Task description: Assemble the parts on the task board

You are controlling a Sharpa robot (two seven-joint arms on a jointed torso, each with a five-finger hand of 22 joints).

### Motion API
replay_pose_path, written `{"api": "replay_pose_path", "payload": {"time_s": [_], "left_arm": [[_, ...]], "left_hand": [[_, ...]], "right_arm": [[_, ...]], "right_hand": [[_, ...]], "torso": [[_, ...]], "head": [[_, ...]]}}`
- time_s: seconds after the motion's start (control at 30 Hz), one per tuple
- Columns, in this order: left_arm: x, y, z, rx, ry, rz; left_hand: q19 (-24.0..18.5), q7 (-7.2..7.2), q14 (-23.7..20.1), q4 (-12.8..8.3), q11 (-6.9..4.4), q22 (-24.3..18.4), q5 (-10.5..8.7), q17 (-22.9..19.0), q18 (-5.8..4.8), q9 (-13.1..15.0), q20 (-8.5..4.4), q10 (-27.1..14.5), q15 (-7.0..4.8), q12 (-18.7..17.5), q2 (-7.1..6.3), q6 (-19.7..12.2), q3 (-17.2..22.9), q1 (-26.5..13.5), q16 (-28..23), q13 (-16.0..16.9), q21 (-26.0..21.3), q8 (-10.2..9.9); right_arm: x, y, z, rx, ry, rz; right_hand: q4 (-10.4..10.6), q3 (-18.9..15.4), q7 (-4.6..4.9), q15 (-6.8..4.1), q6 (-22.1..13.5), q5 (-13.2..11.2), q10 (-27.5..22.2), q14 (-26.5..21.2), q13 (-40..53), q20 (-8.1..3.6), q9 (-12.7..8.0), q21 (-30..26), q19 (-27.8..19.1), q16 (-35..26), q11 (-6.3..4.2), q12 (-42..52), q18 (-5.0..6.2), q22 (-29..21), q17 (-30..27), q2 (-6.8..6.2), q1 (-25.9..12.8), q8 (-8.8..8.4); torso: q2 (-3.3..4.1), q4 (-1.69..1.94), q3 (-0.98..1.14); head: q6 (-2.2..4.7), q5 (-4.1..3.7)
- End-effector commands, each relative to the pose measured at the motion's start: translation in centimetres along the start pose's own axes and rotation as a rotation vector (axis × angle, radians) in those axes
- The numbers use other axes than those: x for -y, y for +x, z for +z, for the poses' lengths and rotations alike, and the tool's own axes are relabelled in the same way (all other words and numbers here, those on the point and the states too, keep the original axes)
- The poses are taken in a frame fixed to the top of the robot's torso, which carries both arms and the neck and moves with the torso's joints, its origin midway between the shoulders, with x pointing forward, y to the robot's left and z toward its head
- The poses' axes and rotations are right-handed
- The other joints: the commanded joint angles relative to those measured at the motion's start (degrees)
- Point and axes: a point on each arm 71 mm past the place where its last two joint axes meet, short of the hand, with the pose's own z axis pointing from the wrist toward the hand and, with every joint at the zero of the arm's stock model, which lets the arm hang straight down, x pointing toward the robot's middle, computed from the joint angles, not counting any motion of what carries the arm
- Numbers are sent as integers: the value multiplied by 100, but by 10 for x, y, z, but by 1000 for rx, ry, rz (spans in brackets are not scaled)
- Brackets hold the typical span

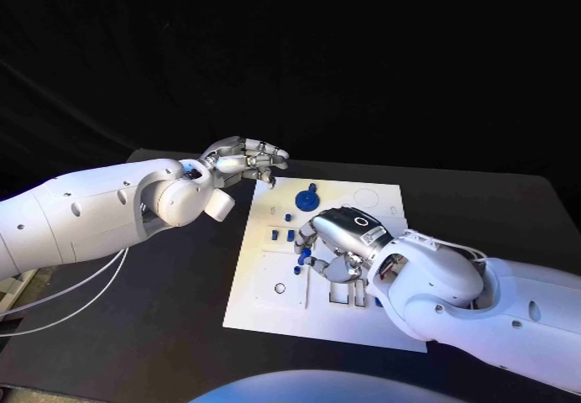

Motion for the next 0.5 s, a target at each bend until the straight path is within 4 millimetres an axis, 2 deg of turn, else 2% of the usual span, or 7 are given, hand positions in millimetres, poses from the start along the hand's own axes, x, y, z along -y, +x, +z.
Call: {"api": "replay_pose_path", "payload": {"time_s": [0.03,0.2,0.3,0.37,0.5], "left_arm": [[1,4,1,-22,8,-8],[1,5,2,-27,8,-9],[1,5,2,-28,7,-9],[1,5,2,-28,7,-9],[1,6,2,-30,7,-9]], "left_hand": [[3,-4,-39,13,-10,-5,-5,-5,63,5,48,-37,12,29,31,-26,-35,-43,30,-7,-18,36],[5,-4,-39,19,-10,-9,-3,-6,63,8,49,-40,13,32,40,-34,-36,-47,33,-7,-21,46],[5,-4,-39,19,-10,-9,-3,-6,63,8,49,-40,13,32,40,-34,-36,-47,33,-7,-21,46],[5,-4,-39,19,-10,-9,-3,-6,63,8,49,-40,13,32,40,-34,-36,-47,33,-7,-21,46],[5,-4,-39,19,-10,-9,-3,-6,63,8,49,-40,13,32,40,-34,-36,-47,33,-7,-21,46]], "right_arm": [[-8,6,3,9,-44,31],[-13,22,6,-13,-50,66],[-12,32,7,-27,-47,81],[-12,36,8,-33,-44,87],[-10,45,10,-49,-36,97]], "right_hand": [[-46,16,17,-39,-38,27,377,290,325,-43,10,15,2,31,-356,-42,-45,155,66,60,-19,-21],[-79,38,20,-36,-45,46,372,289,335,-42,18,6,-2,28,-352,-52,-43,158,59,64,-40,-26],[-79,38,20,-36,-45,46,372,289,335,-42,18,6,-2,28,-352,-52,-43,158,59,64,-40,-26],[-95,50,22,-34,-51,53,368,288,340,-41,22,-4,-7,26,-349,-58,-41,158,57,66,-51,-30],[-101,54,23,-33,-54,56,367,288,341,-40,23,2,-5,26,-349,-60,-42,162,55,67,-54,-32]], "torso": [[5,2,-6],[6,3,-11],[12,-5,-3],[9,0,3],[7,3,2]], "head": [[-4,27],[-22,77],[-47,134],[-58,152],[-78,171]]}}
